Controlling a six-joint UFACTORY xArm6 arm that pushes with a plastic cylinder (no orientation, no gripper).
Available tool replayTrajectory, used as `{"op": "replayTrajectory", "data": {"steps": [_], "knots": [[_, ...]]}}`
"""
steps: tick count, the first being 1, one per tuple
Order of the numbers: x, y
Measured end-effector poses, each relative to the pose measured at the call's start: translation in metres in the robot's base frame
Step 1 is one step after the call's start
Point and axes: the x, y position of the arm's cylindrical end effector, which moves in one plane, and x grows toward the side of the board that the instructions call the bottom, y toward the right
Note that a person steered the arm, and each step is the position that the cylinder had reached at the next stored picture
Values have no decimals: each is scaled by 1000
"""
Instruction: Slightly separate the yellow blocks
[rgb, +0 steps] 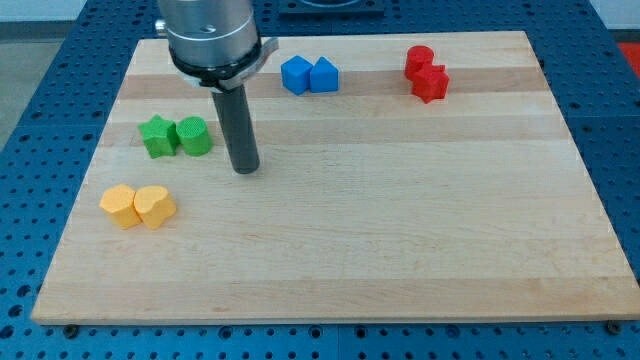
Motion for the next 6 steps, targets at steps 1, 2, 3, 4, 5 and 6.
{"op": "replayTrajectory", "data": {"steps": [1, 2, 3, 4, 5, 6], "knots": [[0, -12], [4, -15], [4, -17], [0, -17], [21, -17], [69, -17]]}}
